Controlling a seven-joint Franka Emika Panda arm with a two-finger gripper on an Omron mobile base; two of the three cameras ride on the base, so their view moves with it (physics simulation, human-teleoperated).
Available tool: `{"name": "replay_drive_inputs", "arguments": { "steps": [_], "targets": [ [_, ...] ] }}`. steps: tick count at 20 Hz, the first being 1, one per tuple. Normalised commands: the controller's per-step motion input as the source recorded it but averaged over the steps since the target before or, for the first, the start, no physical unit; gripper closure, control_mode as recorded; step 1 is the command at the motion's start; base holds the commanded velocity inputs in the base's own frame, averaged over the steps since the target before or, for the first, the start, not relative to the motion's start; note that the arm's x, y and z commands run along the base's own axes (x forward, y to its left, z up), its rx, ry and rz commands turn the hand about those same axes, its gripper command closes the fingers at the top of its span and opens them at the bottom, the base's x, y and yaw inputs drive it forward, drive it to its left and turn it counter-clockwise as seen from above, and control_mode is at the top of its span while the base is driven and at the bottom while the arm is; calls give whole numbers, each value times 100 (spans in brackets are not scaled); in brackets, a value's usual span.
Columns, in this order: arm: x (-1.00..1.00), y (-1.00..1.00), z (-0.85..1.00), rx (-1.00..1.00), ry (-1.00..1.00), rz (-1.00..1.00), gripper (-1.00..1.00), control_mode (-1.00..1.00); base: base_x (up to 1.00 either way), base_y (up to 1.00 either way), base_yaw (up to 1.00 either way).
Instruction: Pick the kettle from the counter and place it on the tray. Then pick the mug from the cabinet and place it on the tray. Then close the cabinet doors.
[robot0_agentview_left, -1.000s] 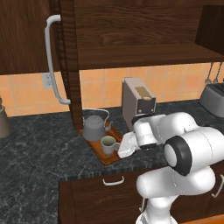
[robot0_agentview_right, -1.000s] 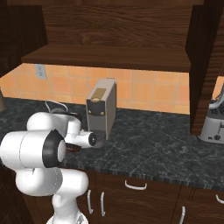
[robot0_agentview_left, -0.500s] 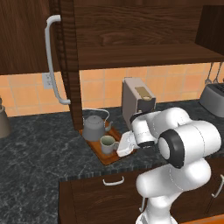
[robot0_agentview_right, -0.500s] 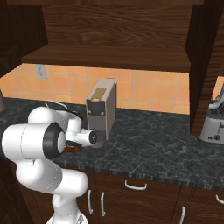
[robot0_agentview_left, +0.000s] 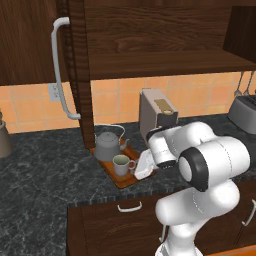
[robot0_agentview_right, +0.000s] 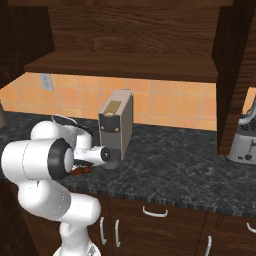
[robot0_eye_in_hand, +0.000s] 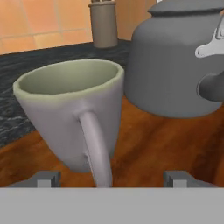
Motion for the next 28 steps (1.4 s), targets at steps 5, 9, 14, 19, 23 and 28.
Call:
{"name": "replay_drive_inputs", "arguments": {
  "steps": [5,9,14,19,23,28],
  "targets": [
    [-1,-18,7,-8,0,0,-100,-100,0,0,0],
    [-16,-11,38,-1,0,0,-100,-100,0,0,0],
    [-27,-8,52,0,0,-3,-100,-100,0,0,0],
    [-29,-11,64,0,2,-6,-100,-100,0,0,0],
    [-48,-10,63,0,3,-9,-100,-100,0,0,0],
    [-53,-1,62,0,9,-12,-100,-100,0,0,0]
  ]
}}
